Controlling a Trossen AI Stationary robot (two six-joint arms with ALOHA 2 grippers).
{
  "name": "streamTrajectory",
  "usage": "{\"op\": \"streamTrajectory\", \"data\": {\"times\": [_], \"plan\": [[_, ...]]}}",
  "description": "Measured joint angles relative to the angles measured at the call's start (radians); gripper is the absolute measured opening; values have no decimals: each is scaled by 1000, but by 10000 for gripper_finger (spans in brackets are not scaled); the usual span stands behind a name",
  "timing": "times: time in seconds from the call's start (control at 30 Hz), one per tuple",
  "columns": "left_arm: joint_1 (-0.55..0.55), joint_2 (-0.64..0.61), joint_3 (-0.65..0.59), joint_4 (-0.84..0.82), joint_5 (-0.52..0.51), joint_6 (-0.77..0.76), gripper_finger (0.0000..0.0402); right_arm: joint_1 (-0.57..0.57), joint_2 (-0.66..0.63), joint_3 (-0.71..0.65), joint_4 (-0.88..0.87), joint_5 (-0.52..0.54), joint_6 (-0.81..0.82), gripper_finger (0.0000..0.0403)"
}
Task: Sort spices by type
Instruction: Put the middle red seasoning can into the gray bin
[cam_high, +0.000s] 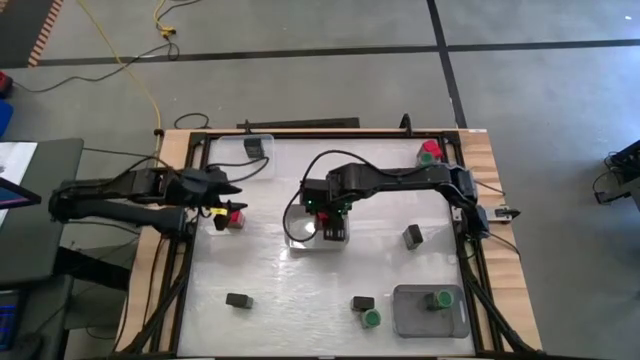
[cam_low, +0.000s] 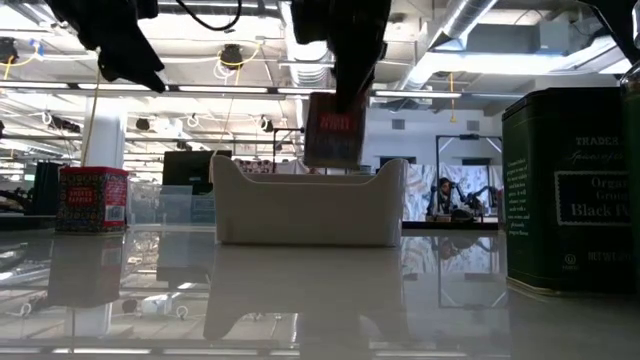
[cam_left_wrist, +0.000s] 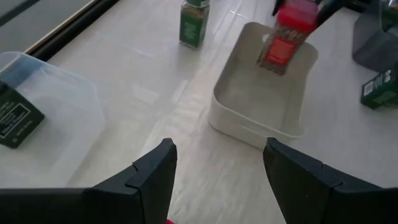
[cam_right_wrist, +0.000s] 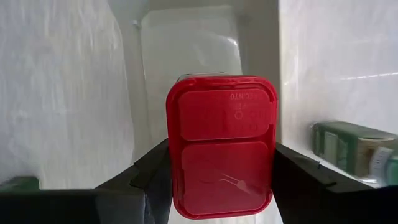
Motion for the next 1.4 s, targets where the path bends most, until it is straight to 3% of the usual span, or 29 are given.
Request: {"op": "streamTrajectory", "data": {"times": [0.4,0.87,1.4], "plan": [[-113,0,-1,1,-57,-85,229,-50,0,-182,155,-2,-59,238],[-114,0,-2,1,-66,-88,229,-63,-1,-261,228,-26,-117,238],[-113,0,-2,1,-105,-88,229,-73,-1,-259,280,-28,-147,249]]}}
